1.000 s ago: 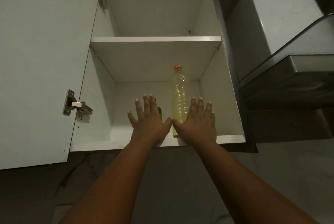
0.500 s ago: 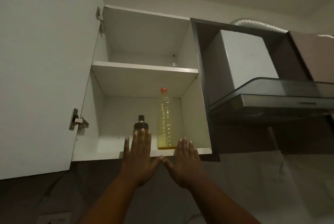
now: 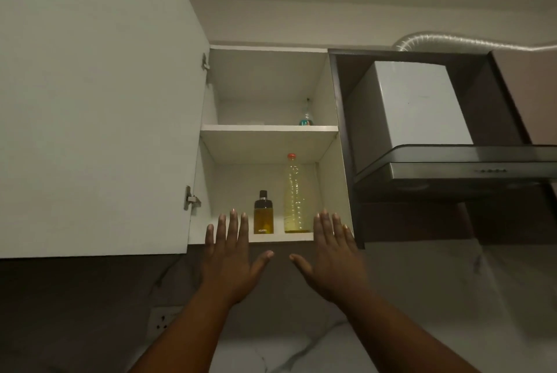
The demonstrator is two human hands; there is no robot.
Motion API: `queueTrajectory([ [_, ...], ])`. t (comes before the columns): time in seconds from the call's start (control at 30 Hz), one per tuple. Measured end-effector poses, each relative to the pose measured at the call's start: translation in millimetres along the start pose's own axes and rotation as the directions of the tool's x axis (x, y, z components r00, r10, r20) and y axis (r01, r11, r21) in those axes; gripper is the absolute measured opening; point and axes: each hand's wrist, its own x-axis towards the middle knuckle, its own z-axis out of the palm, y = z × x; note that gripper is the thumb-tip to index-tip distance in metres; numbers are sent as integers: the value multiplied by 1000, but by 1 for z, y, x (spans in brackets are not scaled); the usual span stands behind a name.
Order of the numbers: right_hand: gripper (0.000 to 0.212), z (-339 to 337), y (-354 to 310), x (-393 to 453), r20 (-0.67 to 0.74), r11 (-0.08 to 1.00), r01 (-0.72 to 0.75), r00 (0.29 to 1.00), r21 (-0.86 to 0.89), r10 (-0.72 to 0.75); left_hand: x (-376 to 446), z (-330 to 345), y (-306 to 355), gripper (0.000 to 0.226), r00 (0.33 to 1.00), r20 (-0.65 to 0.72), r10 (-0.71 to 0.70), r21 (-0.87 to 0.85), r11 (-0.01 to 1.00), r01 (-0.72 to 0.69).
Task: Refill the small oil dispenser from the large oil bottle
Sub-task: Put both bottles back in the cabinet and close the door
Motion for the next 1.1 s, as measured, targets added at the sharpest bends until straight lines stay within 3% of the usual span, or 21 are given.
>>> queueTrajectory([
  [0.13, 101, -39, -8, -24, 29, 998, 65, 997, 22, -65, -35, -50, 11, 90, 999, -1, -51, 22, 998, 51],
  [0.23, 97, -58, -19, -43, -36, 994, 105, 994, 6, -105, -64, -78, 9, 90, 997, 36, -69, 82, 994, 65],
  [0.33, 89, -77, -36, -59, 44, 994, 111, 993, 14, -112, -79, -120, -1, 89, 996, 59, -63, 147, 988, 54],
  [0.53, 87, -133, -85, -59, -123, 975, 218, 970, 51, -210, -72, -215, -35, 88, 997, -30, -70, 225, 972, 75],
  [0.8, 84, -196, -209, -32, -271, 930, 312, 928, 193, -256, -78, -333, -98, 90, 961, -204, -185, 302, 922, 242],
  [0.93, 76, -224, -292, -30, -319, 836, 405, 901, 371, -295, -92, -360, -155, 93, 971, -184, -154, 380, 900, 215],
  [1.1, 65, -241, -368, -28, -332, 815, 507, 848, 280, -414, -111, -356, -198, 97, 995, -64, -80, 342, 935, 97],
])
